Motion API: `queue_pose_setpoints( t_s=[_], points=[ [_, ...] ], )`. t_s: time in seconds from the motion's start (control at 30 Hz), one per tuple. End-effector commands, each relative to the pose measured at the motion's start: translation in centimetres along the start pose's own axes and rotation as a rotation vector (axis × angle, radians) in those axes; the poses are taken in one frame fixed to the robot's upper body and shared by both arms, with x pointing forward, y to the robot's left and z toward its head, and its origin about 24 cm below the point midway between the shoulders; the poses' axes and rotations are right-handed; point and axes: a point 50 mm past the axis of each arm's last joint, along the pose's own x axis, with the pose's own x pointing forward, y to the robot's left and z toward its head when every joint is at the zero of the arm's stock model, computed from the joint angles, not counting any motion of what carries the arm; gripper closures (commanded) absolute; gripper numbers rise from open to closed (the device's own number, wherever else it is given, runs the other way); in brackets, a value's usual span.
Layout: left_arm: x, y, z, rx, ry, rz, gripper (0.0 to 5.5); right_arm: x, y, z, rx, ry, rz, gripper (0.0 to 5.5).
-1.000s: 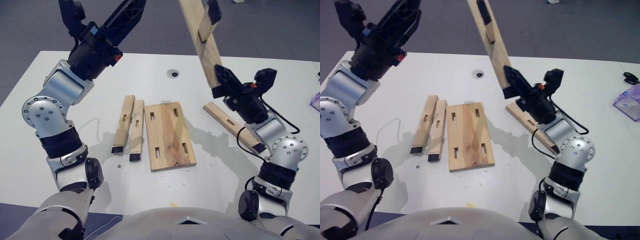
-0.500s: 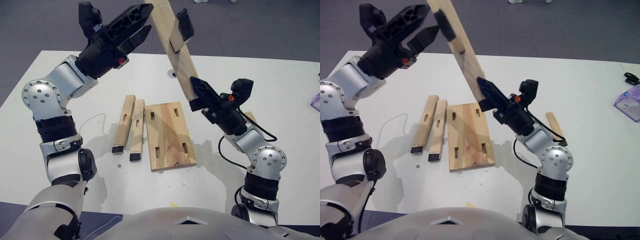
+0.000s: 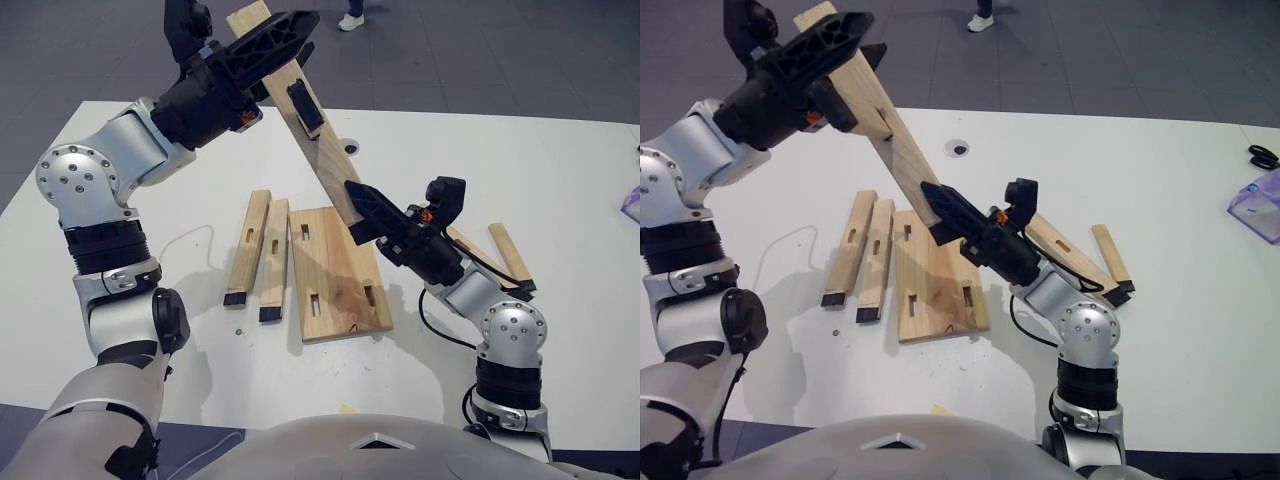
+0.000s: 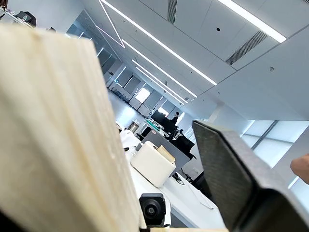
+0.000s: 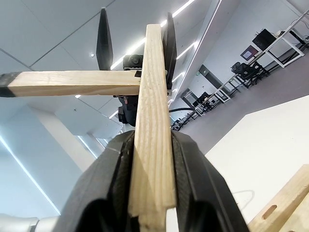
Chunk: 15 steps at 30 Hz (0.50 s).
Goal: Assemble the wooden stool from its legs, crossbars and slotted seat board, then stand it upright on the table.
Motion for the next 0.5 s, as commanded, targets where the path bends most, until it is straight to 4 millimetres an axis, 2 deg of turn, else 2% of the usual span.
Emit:
queue_pose_setpoints(
  t_s=[0.03,0.37,0.5],
  points=[
    [-0.4,-0.3,0.3,0.024,0.022,0.004,2.57,-0.1,0.1,0.0,-0.006,-0.022,-0.016,4.47],
    [-1.8,-0.6,1.6,0.052,-0.029,0.032,4.16,0.1,0.6,-0.3,-0.045,-0.068,-0.034,4.47],
    [-1.8,-0.4,1.6,0.044,-0.032,0.049,4.35,0.3,0.6,-0.6,-0.056,-0.083,-0.048,4.47]
  ],
)
